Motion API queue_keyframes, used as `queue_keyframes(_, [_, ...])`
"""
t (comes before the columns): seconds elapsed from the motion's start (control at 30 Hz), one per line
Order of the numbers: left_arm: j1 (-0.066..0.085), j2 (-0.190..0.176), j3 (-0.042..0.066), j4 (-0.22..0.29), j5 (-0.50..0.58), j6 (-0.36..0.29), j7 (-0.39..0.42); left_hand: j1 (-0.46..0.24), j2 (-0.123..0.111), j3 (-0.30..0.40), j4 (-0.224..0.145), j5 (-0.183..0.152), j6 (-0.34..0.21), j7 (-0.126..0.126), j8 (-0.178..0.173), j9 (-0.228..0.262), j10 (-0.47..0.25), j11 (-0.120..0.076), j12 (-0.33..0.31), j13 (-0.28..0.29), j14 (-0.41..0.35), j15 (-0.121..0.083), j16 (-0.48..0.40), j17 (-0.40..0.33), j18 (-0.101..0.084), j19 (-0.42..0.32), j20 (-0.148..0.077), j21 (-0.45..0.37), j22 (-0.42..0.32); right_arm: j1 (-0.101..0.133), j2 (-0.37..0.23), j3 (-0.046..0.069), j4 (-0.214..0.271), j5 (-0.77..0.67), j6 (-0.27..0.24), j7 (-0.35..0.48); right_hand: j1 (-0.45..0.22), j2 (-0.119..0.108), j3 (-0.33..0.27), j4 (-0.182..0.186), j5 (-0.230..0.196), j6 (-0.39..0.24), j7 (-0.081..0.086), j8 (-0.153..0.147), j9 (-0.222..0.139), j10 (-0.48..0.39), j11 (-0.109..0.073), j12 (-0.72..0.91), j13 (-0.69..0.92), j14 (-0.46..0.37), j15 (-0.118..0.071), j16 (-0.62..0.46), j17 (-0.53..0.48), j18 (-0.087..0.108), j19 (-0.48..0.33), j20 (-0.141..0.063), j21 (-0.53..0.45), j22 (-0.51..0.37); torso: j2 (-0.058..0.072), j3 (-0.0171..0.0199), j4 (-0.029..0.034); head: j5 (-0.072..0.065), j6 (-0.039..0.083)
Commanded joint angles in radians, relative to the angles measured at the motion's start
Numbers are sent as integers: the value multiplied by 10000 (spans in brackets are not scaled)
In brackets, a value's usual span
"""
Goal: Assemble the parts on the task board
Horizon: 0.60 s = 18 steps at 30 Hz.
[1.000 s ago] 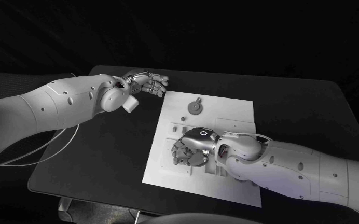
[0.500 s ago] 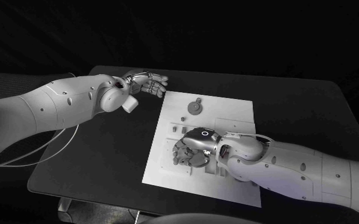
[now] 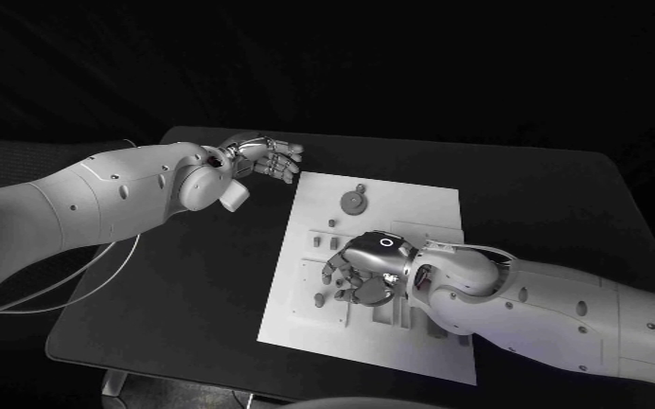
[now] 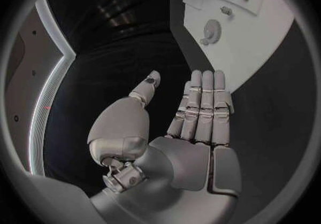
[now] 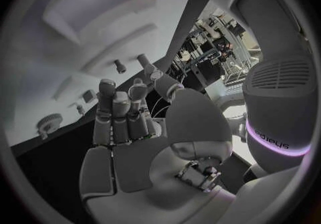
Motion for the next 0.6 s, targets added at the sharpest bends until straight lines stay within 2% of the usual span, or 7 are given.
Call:
queue_keyframes(0.03, [10, -10, 7, 21, -11, 27, 92, 88, -21, -14, -8, 9, 50, -2, 11, -14, -100, 4, 55, 15, 18, 21, -59, 11, 182, 7, -5, 12, -12, 198, -224, 79, 220, 693, -209, 20, -17, -109, -29, 10, 60, -275, 207, -51, -17, -7, 96, 48, 10, 18, 46, -1, 16, 85, 34, 23, -9, 85, 1, 1, -2, -32, 108])
queue_keyframes(0.1, [10, -21, 7, 18, -11, 16, 78, 91, -20, -13, -8, 9, 51, -2, 11, -14, -100, 4, 56, 16, 19, 21, -59, 11, 182, 8, -5, 12, -12, 490, -483, 218, 402, 1064, -206, 27, -107, -105, -45, 22, 62, -312, 226, -75, -35, 8, 114, 60, 13, 45, 65, 8, 16, 85, 65, 25, -3, 80, -2, 6, -9, 1, 146])
queue_keyframes(0.23, [10, -29, 7, -13, -11, -6, 68, 96, -19, -12, -8, 10, 52, -3, 12, -15, -100, 4, 56, 17, 20, 21, -59, 12, 182, 8, -5, 12, -13, 784, -869, 381, 575, 2012, 23, -14, -265, -91, -59, 42, 60, -344, 244, -98, -56, 23, 132, 75, 16, 81, 83, 17, 16, 85, 107, 24, 0, 70, -4, 4, -16, -57, 188])
queue_keyframes(0.37, [10, -44, 7, -15, -11, -59, 88, 101, -18, -11, -8, 10, 54, -3, 12, -15, -99, 4, 58, 18, 21, 20, -59, 12, 182, 9, -5, 13, -13, 975, -1323, 794, 507, 3352, 1630, -631, -842, -45, -142, 242, -6, -318, 252, -88, -70, 13, 151, 75, 12, 84, 106, -2, 6, 85, 131, 53, -28, 43, 0, 3, -12, -150, 248])
queue_keyframes(0.43, [10, -56, 6, 3, -11, -76, 85, 102, -17, -11, -6, 10, 55, -3, 13, -16, -98, 4, 58, 19, 23, 20, -58, 12, 182, 10, -5, 14, -13, 1106, -1571, 827, 506, 3808, 2008, -922, -1459, 11, -266, 602, -24, -267, 249, -56, -61, -30, 140, 49, 0, 46, 106, -31, -5, 80, 105, 77, -66, 20, -5, 4, -11, -216, 276])
queue_keyframes(0.53, [10, -84, 4, 55, -42, -186, 43, 101, -17, -11, -5, 10, 56, -3, 13, -16, -97, 3, 59, 19, 24, 20, -58, 13, 182, 11, -5, 14, -13, 1363, -1944, 863, 540, 4641, 2791, -1524, -1806, 51, -282, 854, -51, -259, 231, -45, -55, -48, 123, 38, -6, 28, 88, -42, -8, 85, 89, 66, -91, 6, -14, 3, -10, -321, 319])
queue_keyframes(0.6, [10, -96, 4, 99, -121, -245, 31, 96, -22, -15, -1, 10, 58, -3, 14, -17, -94, 3, 61, 20, 26, 21, -58, 13, 180, 13, -4, 15, -14, 1639, -2109, 859, 482, 5348, 3509, -2003, -2430, 150, -325, 1383, -43, -206, 210, -13, -43, -53, 104, 26, -17, 11, 76, -56, -13, 85, 70, 67, -129, -20, -15, 7, -18, -386, 363])
